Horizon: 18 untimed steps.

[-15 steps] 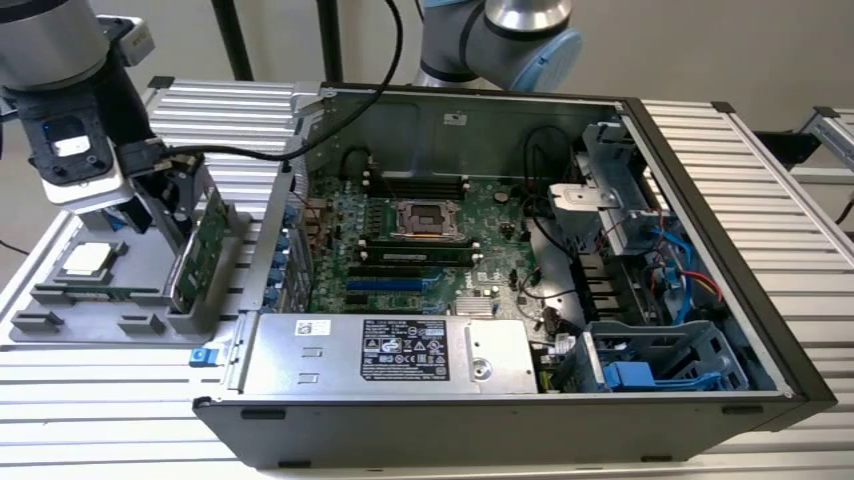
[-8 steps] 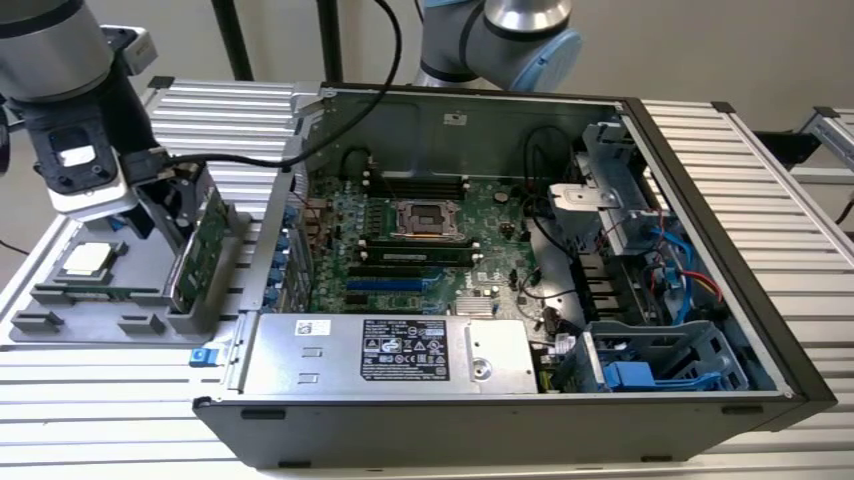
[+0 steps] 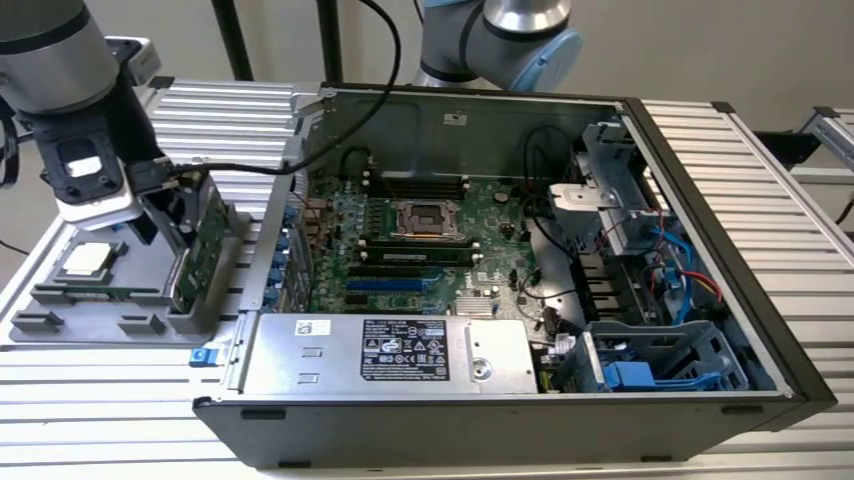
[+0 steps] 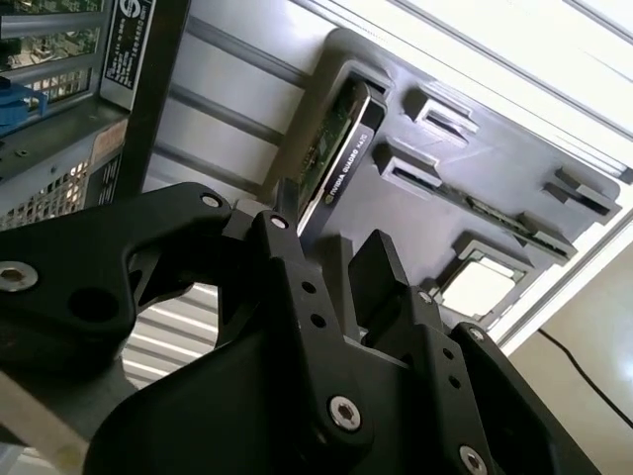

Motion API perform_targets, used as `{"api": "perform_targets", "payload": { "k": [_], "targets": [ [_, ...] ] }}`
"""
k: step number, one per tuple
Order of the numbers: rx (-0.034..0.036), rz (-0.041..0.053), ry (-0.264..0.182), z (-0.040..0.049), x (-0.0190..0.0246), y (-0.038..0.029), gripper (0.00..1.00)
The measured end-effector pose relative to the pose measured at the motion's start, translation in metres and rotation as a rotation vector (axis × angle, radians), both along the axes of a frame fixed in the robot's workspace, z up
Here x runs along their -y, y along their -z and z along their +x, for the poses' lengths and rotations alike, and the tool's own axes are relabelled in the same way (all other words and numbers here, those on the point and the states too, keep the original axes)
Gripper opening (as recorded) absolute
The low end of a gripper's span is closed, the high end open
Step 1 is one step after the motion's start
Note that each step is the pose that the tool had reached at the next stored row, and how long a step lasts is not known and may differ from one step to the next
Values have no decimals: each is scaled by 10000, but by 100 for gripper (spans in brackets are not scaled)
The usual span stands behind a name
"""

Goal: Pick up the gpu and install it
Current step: 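Pick up the gpu and move the gpu toward the slot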

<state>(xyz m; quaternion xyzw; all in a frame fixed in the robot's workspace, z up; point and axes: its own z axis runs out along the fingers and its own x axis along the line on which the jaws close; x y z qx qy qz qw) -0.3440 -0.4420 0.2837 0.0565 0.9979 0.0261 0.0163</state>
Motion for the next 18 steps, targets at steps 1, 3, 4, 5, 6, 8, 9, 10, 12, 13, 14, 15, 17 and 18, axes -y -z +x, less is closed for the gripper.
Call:
{"api": "perform_targets", "payload": {
  "k": [1, 3, 4, 5, 6, 8, 9, 10, 12, 13, 14, 15, 17, 18],
  "targets": [
    [0, 0, 0, 0, 0, 11, 100],
    [0, 0, 0, 0, 0, 33, 100],
    [0, 0, 1, 0, 0, 44, 100],
    [0, 0, 0, -1, 0, 55, 100],
    [0, 0, 0, -1, 0, 67, 100],
    [1, 0, 1, -1, 0, 91, 100],
    [2, 1, 1, -1, 0, 103, 100],
    [3, 0, 1, -2, 0, 116, 100],
    [4, 0, -5, -2, 0, 139, 100],
    [3, -1, -14, -2, 0, 150, 100],
    [4, -1, -25, -2, 0, 161, 100],
    [4, 0, -35, -2, 0, 172, 100],
    [4, 0, -38, -2, 0, 189, 100],
    [6, 1, -38, -2, 0, 197, 100]
  ]
}}
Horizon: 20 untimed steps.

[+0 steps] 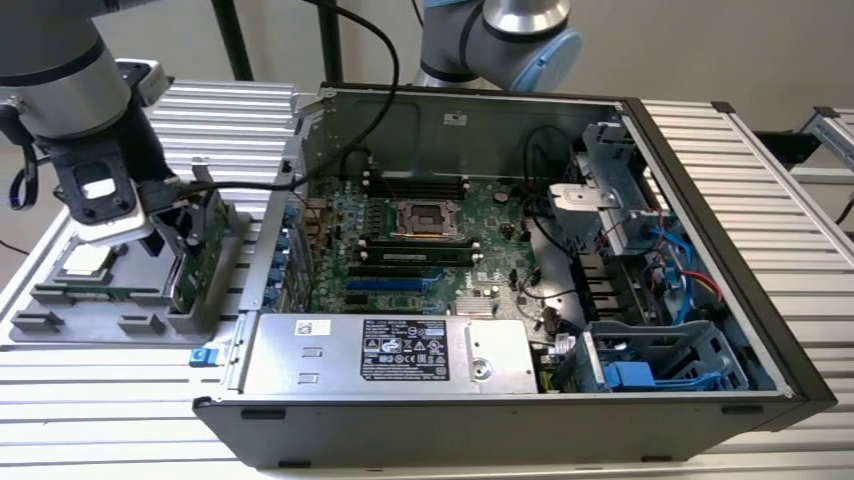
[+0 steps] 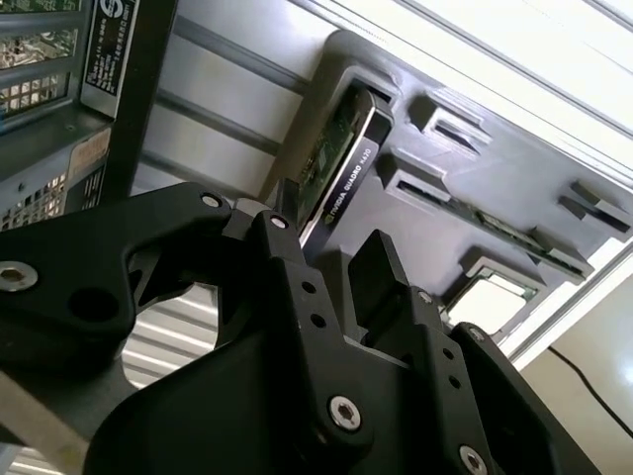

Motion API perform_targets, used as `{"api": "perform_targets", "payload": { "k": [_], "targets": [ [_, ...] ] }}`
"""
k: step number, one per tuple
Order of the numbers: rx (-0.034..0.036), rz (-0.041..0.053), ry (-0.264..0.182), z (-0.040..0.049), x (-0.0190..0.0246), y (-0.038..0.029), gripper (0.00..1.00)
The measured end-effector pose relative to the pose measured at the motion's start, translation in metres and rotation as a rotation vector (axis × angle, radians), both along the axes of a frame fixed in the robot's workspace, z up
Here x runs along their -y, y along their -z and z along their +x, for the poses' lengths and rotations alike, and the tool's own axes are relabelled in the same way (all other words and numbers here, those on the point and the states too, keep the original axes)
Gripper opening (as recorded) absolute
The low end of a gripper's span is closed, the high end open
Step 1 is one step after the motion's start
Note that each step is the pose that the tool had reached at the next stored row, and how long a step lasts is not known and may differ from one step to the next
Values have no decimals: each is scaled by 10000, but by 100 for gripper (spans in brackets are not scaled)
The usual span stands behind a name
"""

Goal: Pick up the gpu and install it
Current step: 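Pick up the gpu and move the gpu toward the slot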

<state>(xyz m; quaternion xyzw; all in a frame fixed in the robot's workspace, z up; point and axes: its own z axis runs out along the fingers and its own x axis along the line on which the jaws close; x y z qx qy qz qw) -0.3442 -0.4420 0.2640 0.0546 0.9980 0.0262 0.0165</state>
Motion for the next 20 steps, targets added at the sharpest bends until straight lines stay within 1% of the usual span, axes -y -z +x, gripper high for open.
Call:
{"api": "perform_targets", "payload": {
  "k": [7, 20],
  "targets": [
    [4, -2, 0, 0, 0, 63, 100],
    [9, -1, 0, -8, -4, 208, 100]
  ]
}}
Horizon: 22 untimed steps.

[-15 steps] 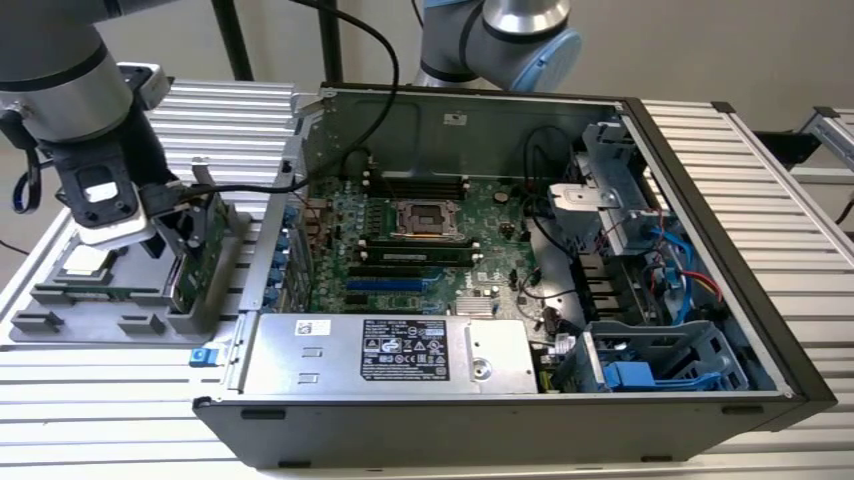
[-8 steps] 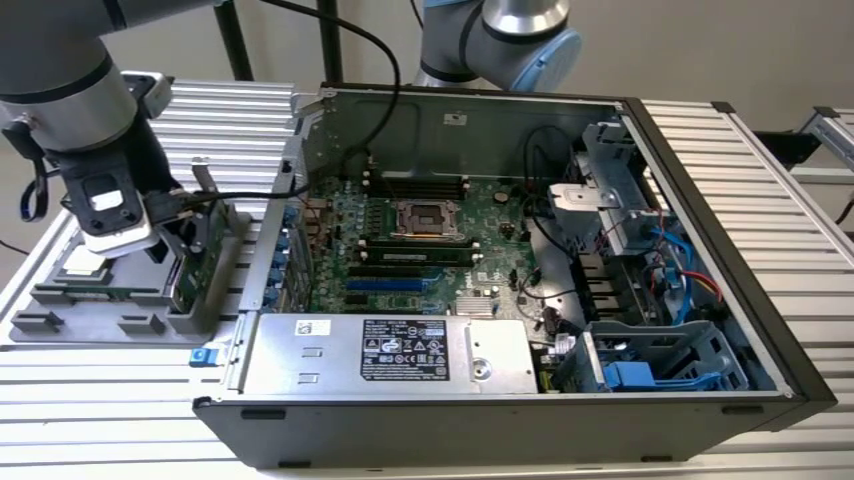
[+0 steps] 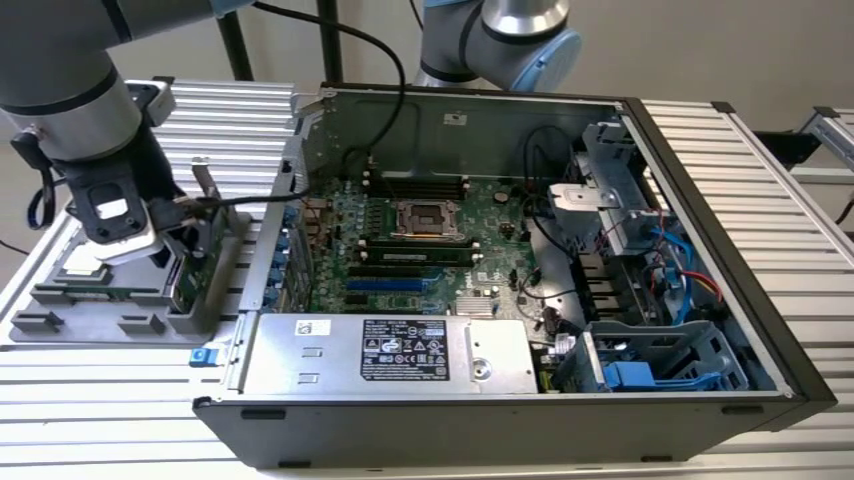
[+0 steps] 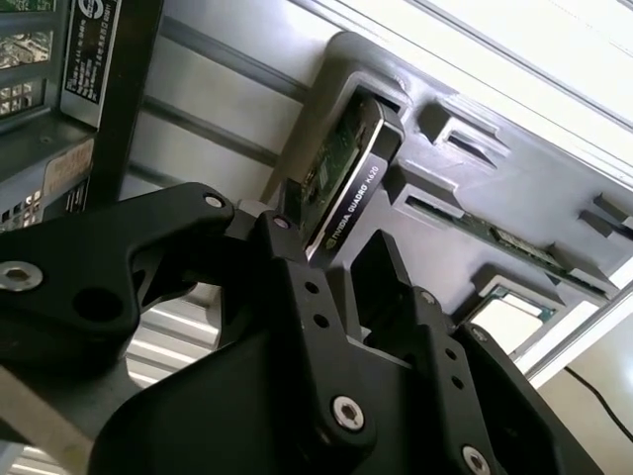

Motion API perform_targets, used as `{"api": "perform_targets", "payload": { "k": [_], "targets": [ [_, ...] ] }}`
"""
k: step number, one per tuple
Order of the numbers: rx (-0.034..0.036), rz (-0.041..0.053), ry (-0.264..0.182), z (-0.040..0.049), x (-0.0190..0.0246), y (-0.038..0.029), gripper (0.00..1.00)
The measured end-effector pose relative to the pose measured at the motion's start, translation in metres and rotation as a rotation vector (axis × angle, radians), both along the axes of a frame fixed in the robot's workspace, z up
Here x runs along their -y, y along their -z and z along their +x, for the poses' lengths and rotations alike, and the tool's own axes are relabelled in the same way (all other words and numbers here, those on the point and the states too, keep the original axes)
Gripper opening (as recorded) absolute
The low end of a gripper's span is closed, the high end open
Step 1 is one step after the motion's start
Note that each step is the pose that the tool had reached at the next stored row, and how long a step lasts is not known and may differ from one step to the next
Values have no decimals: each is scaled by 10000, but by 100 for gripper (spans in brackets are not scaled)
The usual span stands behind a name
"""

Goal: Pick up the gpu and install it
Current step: 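Pick up the gpu and move the gpu toward the slot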

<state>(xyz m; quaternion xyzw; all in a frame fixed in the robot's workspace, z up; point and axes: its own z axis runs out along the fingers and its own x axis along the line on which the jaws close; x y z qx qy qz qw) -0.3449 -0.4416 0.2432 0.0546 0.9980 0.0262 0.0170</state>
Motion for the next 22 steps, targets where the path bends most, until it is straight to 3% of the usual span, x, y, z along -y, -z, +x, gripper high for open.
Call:
{"api": "perform_targets", "payload": {
  "k": [10, 22],
  "targets": [
    [15, 0, 0, -1, 0, 77, 100],
    [17, 0, 0, -1, 0, 86, 100]
  ]
}}
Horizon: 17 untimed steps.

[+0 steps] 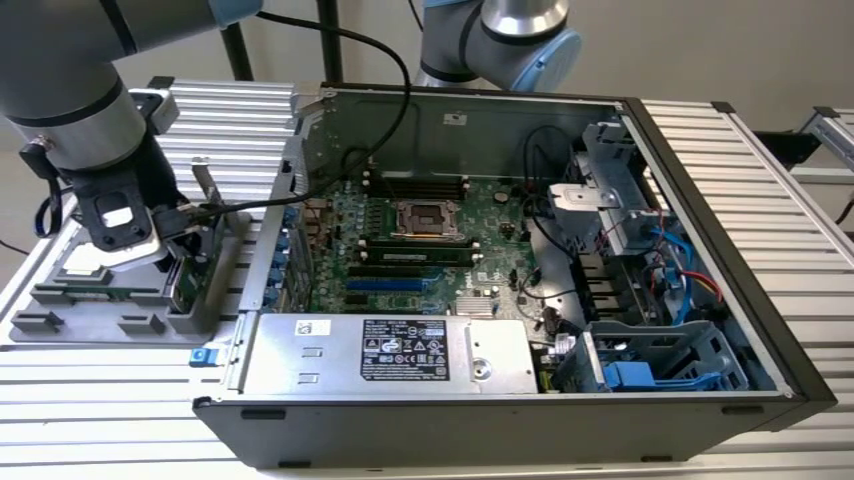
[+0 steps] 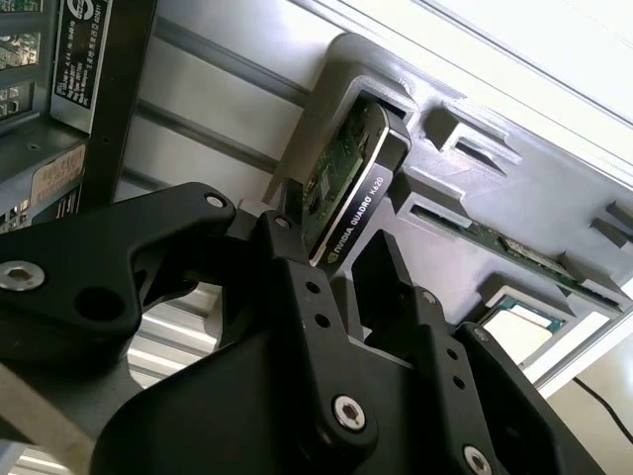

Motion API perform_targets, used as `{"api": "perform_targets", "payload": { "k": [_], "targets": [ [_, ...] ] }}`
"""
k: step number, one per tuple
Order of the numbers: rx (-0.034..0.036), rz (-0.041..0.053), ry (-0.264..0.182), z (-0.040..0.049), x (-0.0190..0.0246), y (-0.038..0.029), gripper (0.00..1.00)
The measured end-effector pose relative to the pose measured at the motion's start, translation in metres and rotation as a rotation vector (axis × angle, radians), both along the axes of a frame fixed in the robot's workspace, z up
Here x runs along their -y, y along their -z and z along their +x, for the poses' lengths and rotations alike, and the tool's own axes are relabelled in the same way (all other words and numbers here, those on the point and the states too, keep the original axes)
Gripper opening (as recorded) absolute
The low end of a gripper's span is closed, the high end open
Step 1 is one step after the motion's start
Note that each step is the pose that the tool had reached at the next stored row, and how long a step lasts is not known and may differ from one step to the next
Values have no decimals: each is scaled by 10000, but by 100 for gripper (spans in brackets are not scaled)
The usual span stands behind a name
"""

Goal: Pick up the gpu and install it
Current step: 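Pick up the gpu and move the gpu toward the slot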

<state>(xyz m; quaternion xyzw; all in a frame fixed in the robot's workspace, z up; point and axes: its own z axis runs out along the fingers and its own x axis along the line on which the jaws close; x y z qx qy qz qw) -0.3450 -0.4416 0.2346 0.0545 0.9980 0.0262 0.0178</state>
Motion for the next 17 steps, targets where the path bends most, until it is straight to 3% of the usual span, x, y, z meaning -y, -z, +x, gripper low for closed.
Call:
{"api": "perform_targets", "payload": {
  "k": [4, 5, 17],
  "targets": [
    [-1, 0, 0, 0, 0, 1, 100],
    [0, 0, 0, 0, 0, 1, 0],
    [0, 0, 0, 0, 0, 3, 0]
  ]
}}
